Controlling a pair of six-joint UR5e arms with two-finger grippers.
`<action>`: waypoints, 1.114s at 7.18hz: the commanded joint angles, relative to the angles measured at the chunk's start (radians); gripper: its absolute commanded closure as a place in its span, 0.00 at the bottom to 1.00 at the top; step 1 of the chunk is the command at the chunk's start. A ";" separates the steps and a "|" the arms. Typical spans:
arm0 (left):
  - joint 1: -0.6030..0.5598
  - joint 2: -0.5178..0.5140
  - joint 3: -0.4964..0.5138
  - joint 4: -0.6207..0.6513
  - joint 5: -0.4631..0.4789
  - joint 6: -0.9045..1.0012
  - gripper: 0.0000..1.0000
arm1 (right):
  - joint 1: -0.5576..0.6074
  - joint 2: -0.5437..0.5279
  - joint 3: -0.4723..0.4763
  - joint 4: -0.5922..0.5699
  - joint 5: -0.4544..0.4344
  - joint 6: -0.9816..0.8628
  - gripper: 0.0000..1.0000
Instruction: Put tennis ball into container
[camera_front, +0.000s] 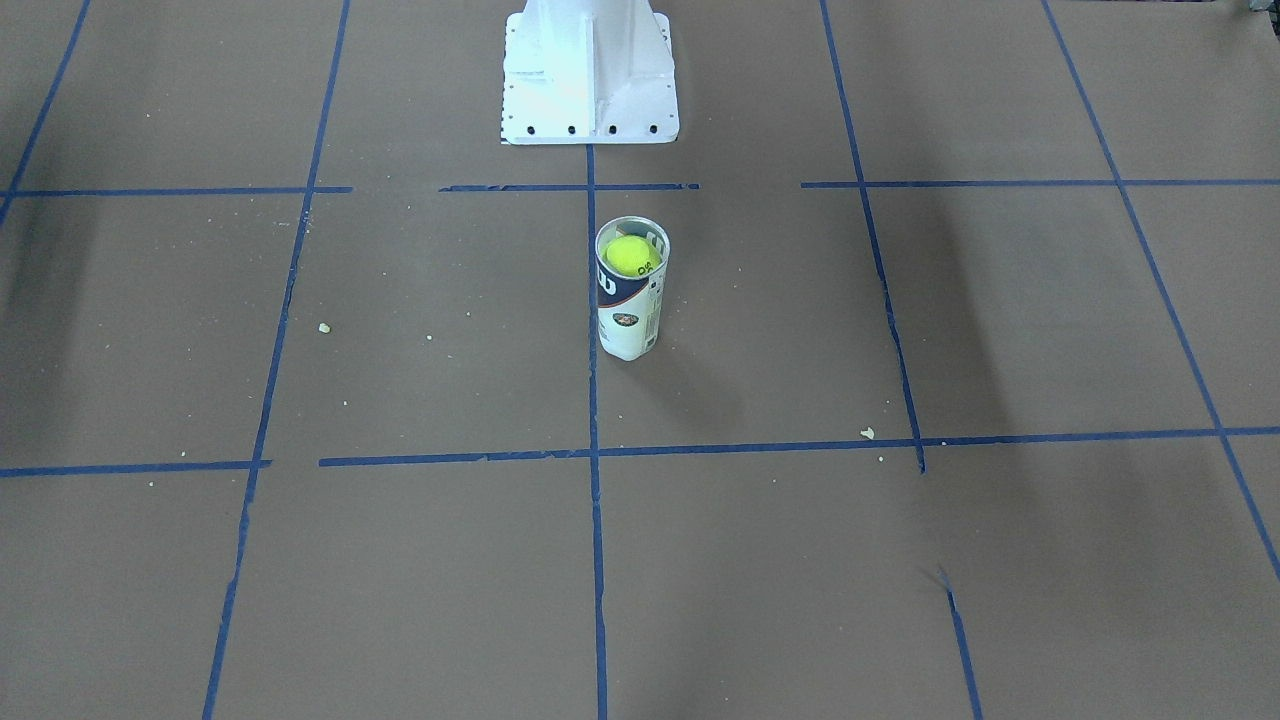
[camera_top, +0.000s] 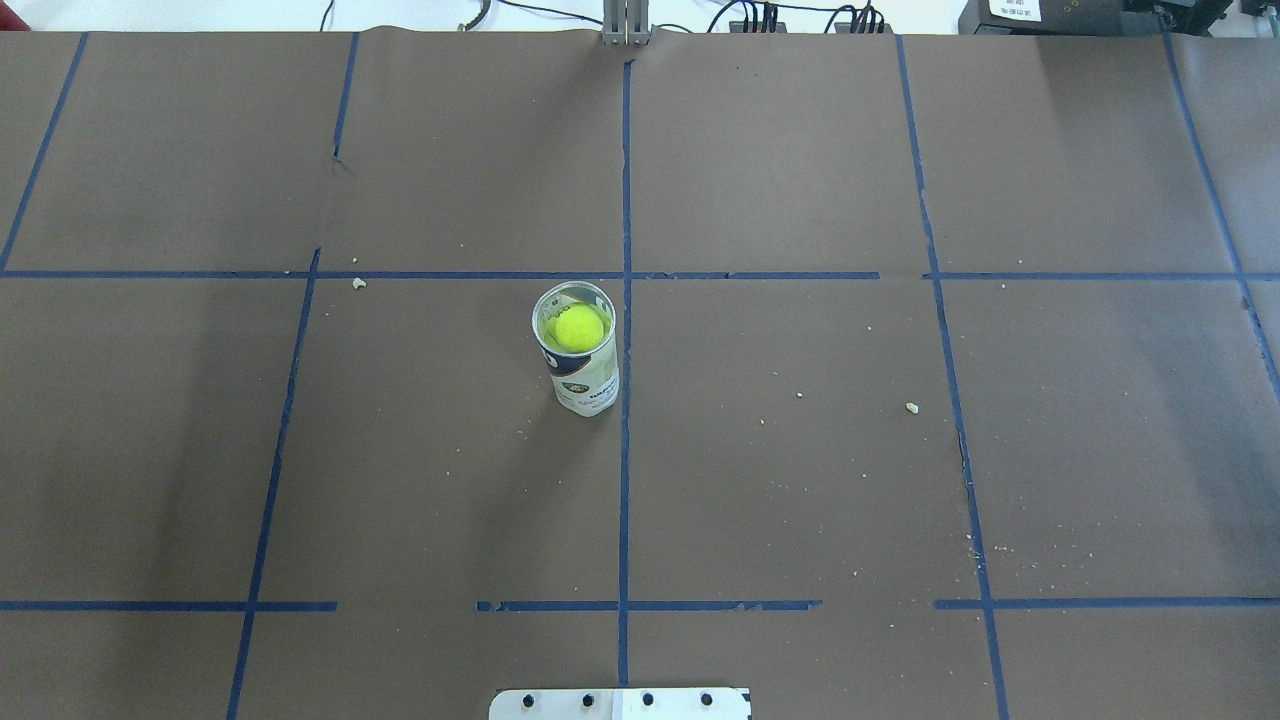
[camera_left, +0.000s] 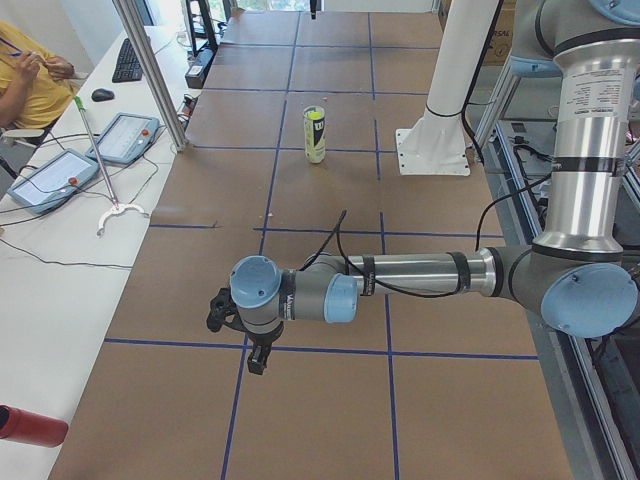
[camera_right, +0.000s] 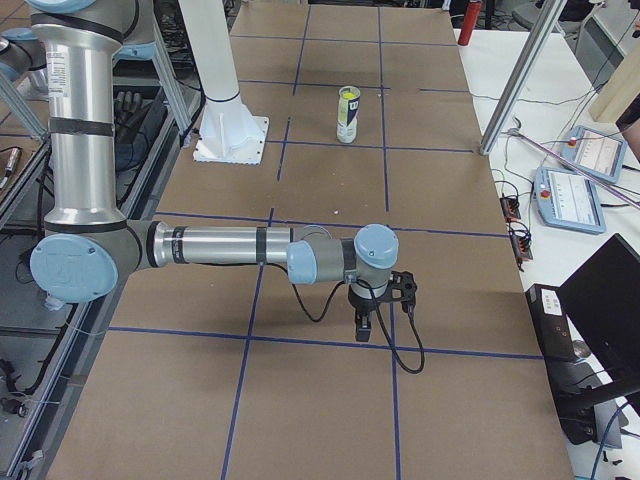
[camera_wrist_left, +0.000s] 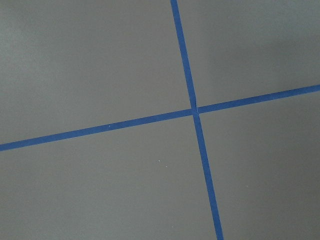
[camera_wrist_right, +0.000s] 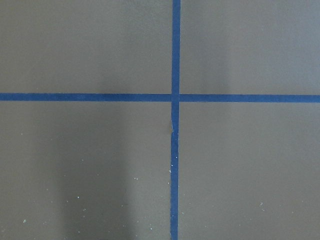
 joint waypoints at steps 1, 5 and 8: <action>-0.001 0.008 -0.010 -0.001 -0.001 0.000 0.00 | 0.000 0.000 0.000 0.000 0.000 0.000 0.00; 0.004 0.021 0.001 -0.002 0.002 -0.002 0.00 | 0.000 0.000 0.000 0.000 0.000 0.000 0.00; 0.006 0.010 -0.016 0.036 0.005 -0.002 0.00 | 0.000 0.000 0.000 0.000 0.000 0.000 0.00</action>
